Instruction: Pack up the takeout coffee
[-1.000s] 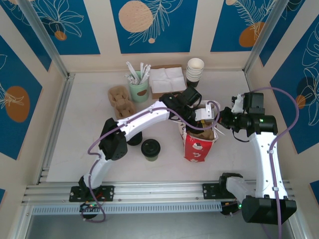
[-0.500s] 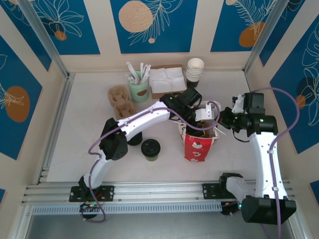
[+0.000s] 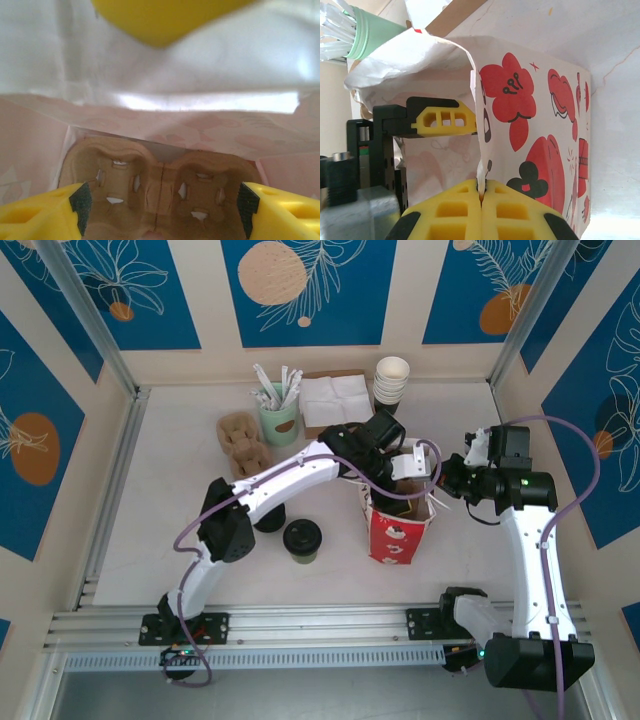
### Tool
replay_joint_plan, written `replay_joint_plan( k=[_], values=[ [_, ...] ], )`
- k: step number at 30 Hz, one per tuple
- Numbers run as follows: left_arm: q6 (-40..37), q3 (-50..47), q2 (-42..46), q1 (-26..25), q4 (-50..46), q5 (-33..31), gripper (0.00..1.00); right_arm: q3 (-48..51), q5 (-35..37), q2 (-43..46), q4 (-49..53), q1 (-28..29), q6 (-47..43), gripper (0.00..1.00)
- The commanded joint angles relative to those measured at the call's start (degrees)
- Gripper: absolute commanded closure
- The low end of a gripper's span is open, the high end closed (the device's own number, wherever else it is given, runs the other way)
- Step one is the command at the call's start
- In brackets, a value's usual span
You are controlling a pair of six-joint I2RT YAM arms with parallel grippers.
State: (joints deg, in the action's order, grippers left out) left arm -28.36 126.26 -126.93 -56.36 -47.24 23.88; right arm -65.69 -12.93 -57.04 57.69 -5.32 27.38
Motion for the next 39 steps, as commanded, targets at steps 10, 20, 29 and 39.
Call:
replay_joint_plan(
  k=[10,20,29,39],
  values=[
    [3.6,5.2,7.5,-1.0,-2.2,0.9,0.22,2.4,-5.9,0.0,-2.3,0.2,4.0,0.99],
    [8.4,9.3,11.1,-0.8,-2.3,-5.7,0.23,1.0,-5.5,-0.8,-2.2,0.1,4.2,0.73],
    [11.3,8.7,16.4,-0.6,-4.8,-12.6,0.22,-6.6,2.7,-2.0,2.7,0.1,-2.2,0.46],
    [18.1,-1.6,23.3,0.5,-2.5,-21.9,0.20,-11.4,7.5,-9.8,2.2,3.6,-2.2,0.41]
  ],
)
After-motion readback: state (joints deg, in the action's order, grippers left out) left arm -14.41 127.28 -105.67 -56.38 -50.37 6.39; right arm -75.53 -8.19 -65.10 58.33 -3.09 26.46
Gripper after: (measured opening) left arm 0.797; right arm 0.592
